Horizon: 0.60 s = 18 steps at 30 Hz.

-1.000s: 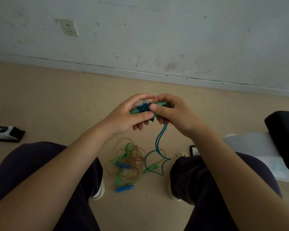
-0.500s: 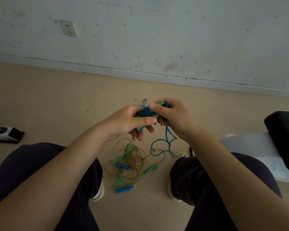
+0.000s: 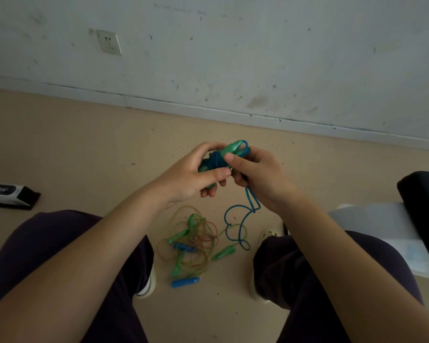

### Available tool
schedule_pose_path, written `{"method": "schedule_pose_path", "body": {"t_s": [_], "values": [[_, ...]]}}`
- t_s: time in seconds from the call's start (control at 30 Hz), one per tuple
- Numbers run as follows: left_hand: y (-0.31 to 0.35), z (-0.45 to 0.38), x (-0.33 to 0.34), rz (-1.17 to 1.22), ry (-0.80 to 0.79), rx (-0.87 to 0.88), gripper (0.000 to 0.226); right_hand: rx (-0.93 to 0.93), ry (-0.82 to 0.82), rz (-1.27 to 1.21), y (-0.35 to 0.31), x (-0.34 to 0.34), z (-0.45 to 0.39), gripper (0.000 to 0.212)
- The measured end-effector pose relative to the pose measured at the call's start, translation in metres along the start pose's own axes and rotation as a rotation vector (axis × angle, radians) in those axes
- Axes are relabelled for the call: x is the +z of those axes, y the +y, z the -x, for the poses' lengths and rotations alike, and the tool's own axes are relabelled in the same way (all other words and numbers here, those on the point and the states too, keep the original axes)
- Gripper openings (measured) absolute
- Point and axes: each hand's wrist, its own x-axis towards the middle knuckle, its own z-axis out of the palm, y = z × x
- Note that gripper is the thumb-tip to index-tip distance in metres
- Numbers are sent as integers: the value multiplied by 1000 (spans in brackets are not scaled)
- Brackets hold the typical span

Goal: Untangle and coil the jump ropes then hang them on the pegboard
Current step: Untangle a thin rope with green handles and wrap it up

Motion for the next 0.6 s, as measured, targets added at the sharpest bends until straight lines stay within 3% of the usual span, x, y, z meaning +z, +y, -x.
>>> {"method": "schedule_pose_path", "body": {"t_s": [0.13, 0.33, 0.53, 0.6], "values": [[2, -2, -3, 79, 52, 71, 33, 57, 90, 78, -2, -2, 1, 17], [0, -5, -2, 86, 176, 29, 16, 87, 142, 449, -2, 1, 1, 15], [1, -7, -10, -20, 301, -82, 22, 10, 54, 642, -9, 6, 8, 25], [2, -7, -16, -99, 257, -144, 22, -42, 40, 687, -12, 6, 10, 26]]}}
